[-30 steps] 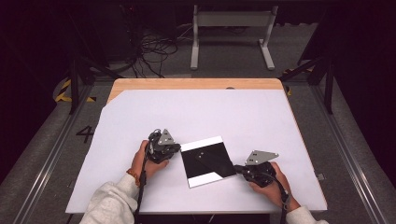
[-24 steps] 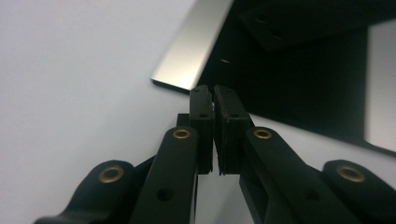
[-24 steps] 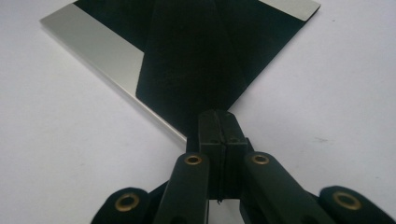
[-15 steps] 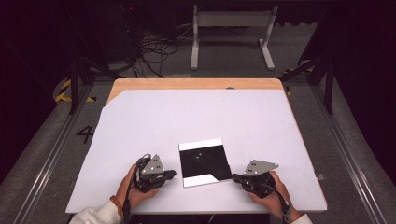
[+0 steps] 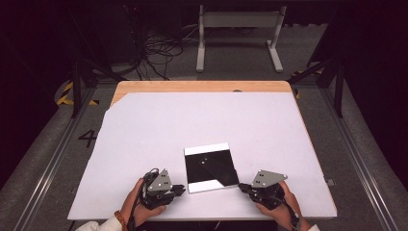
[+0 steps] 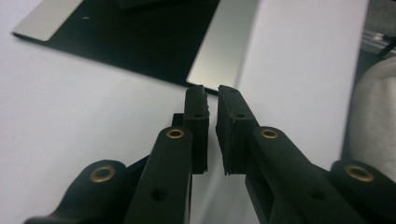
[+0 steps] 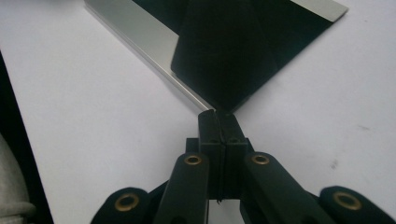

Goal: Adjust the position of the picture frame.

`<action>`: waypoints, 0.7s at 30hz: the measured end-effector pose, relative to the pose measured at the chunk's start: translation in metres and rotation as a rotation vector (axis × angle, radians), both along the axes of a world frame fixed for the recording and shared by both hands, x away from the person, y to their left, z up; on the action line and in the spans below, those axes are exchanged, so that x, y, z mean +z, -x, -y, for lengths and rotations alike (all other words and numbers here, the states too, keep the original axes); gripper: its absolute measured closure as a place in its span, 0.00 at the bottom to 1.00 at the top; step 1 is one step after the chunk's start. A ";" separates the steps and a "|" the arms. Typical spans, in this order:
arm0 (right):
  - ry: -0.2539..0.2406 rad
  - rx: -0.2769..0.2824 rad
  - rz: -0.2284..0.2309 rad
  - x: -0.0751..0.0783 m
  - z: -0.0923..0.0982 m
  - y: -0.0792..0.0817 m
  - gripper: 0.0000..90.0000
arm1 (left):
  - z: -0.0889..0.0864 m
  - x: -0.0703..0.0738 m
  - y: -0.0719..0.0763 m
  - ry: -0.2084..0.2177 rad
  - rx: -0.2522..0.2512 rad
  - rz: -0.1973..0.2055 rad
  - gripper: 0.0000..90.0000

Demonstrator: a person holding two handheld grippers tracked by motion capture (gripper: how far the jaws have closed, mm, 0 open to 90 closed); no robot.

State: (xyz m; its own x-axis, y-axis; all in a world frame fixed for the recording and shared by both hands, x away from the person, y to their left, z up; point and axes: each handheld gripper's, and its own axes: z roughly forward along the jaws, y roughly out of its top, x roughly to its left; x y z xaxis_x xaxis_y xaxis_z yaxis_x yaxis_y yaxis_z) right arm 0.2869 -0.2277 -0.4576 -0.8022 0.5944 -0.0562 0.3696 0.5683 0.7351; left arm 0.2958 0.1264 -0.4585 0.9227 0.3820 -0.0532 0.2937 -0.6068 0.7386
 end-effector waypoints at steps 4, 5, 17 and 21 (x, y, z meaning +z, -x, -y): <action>-0.056 -0.035 0.005 0.002 0.006 -0.004 1.00 | 0.010 -0.002 0.002 -0.020 -0.025 0.004 0.92; -0.062 -0.039 0.000 0.001 0.005 -0.005 1.00 | 0.012 -0.003 0.002 -0.027 -0.034 -0.006 0.92; -0.048 -0.068 -0.003 -0.002 -0.001 -0.008 1.00 | 0.017 -0.007 -0.002 -0.070 0.076 0.048 0.96; -0.051 -0.076 0.003 -0.003 -0.002 -0.007 1.00 | 0.018 -0.006 -0.004 -0.073 0.098 0.043 0.98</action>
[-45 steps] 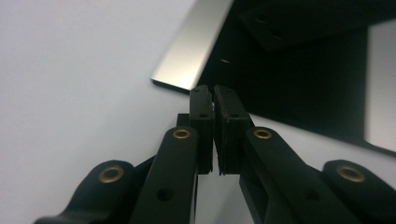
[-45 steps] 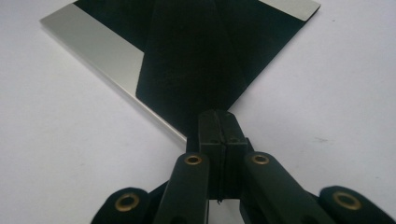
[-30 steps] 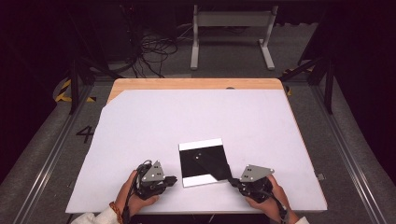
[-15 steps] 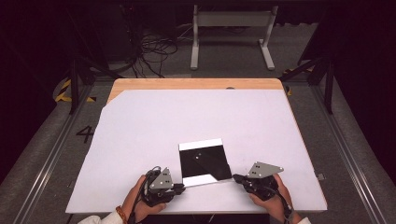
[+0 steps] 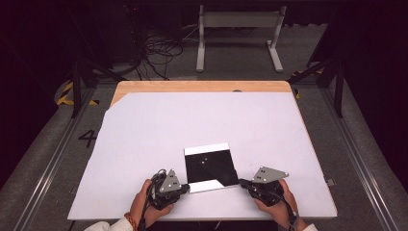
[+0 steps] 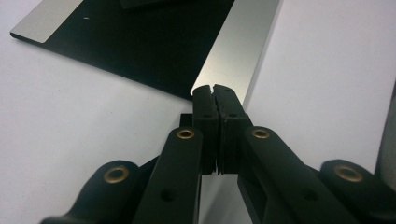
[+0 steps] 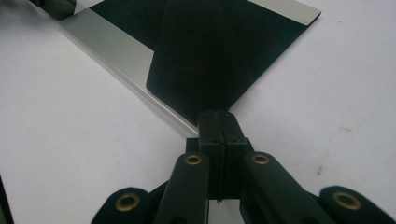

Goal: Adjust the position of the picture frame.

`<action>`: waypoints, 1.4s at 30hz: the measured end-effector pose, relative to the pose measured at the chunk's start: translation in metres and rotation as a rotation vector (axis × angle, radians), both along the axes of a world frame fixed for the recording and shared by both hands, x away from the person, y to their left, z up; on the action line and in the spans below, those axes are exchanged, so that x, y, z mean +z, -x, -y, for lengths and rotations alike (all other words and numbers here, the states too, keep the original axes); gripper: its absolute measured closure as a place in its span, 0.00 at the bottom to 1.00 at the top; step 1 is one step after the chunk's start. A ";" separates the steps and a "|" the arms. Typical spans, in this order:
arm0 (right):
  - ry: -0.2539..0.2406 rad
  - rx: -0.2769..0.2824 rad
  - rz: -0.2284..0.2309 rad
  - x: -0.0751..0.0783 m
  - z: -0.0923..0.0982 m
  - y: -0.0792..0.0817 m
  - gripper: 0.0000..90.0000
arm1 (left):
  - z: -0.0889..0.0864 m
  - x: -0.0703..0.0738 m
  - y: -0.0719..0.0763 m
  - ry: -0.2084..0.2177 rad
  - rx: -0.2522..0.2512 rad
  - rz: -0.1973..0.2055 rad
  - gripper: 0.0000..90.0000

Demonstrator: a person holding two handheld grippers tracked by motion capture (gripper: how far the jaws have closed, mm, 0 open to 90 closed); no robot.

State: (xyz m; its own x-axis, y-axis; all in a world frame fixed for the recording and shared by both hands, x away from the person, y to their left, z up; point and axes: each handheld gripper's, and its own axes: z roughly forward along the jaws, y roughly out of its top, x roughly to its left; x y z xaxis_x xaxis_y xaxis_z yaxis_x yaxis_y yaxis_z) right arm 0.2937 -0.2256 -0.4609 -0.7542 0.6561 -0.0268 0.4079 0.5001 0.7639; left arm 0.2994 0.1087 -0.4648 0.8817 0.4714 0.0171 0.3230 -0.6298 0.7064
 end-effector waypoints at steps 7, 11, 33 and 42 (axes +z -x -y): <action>-0.005 0.032 -0.029 0.000 0.001 0.001 1.00 | -0.009 0.000 -0.022 0.006 0.046 -0.004 0.97; -0.009 0.051 -0.040 0.000 -0.002 0.001 1.00 | -0.011 -0.001 -0.041 0.034 0.063 -0.034 0.98; 0.073 0.091 0.056 -0.001 -0.027 0.009 1.00 | 0.007 0.002 -0.095 0.024 0.129 -0.027 0.99; 0.082 0.078 0.072 -0.002 -0.035 0.007 1.00 | 0.012 0.003 -0.105 0.006 0.125 -0.013 0.99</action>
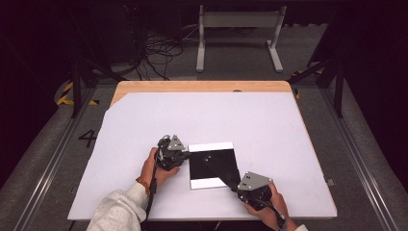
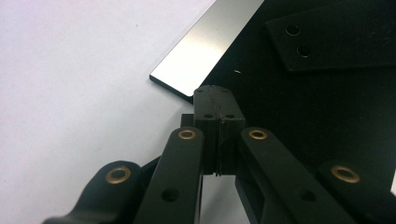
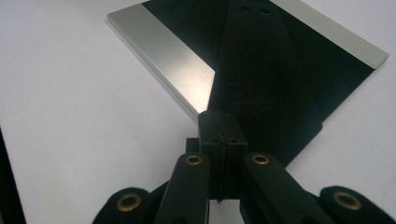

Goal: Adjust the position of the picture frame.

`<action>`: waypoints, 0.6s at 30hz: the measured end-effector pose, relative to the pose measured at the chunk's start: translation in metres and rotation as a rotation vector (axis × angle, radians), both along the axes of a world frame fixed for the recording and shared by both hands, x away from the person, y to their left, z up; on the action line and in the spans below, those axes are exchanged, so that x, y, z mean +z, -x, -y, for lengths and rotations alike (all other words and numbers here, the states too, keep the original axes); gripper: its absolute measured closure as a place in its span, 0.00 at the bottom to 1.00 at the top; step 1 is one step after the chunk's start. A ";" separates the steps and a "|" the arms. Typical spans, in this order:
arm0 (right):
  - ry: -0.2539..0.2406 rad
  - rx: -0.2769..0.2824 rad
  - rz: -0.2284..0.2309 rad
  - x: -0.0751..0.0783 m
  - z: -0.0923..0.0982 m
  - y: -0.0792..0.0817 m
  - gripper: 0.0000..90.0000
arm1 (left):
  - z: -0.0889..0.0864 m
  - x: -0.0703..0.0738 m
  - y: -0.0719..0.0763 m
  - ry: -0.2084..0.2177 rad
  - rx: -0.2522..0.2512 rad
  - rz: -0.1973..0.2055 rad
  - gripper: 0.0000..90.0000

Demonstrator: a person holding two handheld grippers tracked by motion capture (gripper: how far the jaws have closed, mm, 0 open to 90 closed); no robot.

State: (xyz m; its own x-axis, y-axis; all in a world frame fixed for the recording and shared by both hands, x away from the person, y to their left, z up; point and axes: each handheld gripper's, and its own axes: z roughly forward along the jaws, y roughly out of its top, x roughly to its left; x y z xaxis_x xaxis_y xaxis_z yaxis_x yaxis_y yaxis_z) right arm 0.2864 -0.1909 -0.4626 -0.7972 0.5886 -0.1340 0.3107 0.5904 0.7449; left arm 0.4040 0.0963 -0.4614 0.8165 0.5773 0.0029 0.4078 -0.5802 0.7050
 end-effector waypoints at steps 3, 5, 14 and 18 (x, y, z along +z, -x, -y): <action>0.003 0.000 0.009 -0.001 -0.006 0.000 1.00 | 0.004 0.001 -0.003 -0.010 0.005 0.003 1.00; 0.010 0.000 0.014 -0.001 -0.009 -0.001 1.00 | 0.006 0.000 -0.006 -0.001 0.005 0.009 1.00; 0.021 -0.007 0.027 -0.001 -0.018 -0.003 1.00 | 0.008 -0.002 -0.011 0.017 0.007 0.019 1.00; 0.016 -0.003 0.022 -0.001 -0.019 -0.005 1.00 | 0.008 -0.002 -0.011 0.014 0.003 0.024 1.00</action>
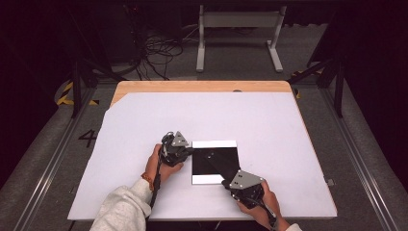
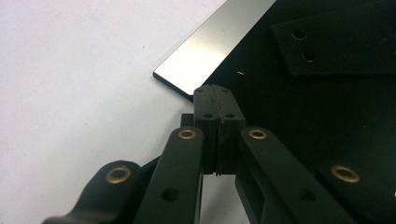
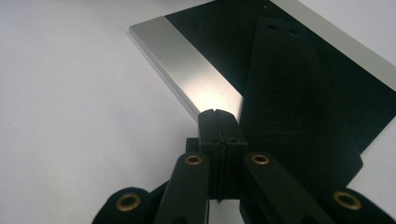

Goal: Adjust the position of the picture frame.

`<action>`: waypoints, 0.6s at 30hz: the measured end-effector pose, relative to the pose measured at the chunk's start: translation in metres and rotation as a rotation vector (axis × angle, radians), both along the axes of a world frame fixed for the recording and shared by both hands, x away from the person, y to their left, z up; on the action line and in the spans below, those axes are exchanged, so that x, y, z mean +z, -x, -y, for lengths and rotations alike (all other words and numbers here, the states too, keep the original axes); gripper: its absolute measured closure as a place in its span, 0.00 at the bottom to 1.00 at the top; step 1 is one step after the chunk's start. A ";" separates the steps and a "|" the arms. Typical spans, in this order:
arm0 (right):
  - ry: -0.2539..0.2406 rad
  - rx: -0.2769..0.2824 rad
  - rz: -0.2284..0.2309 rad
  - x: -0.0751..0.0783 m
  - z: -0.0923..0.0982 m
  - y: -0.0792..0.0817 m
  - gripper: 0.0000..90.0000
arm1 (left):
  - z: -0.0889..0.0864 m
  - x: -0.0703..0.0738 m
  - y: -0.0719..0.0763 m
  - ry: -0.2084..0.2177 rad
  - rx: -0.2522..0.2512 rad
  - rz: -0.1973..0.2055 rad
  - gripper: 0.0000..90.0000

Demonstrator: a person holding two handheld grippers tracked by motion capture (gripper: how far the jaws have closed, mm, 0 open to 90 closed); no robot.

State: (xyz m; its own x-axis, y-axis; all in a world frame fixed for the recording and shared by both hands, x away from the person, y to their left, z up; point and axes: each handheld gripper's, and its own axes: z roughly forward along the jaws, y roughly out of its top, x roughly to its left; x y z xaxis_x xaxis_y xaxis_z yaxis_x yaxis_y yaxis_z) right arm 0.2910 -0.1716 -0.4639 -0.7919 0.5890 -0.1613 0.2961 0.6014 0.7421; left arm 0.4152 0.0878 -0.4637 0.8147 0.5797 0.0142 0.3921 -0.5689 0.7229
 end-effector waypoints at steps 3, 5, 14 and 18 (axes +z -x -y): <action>0.023 0.008 0.025 0.000 -0.003 0.001 1.00 | 0.001 0.000 0.001 -0.012 0.002 0.010 0.99; 0.021 0.008 0.023 0.000 -0.004 0.001 1.00 | 0.001 0.000 0.001 -0.002 0.007 0.006 0.99; -0.027 0.014 0.005 0.006 0.006 0.003 1.00 | -0.016 0.016 0.024 0.025 -0.072 0.081 0.93; -0.068 0.006 0.013 0.016 0.020 0.004 1.00 | -0.031 0.022 0.042 0.040 -0.088 0.094 0.92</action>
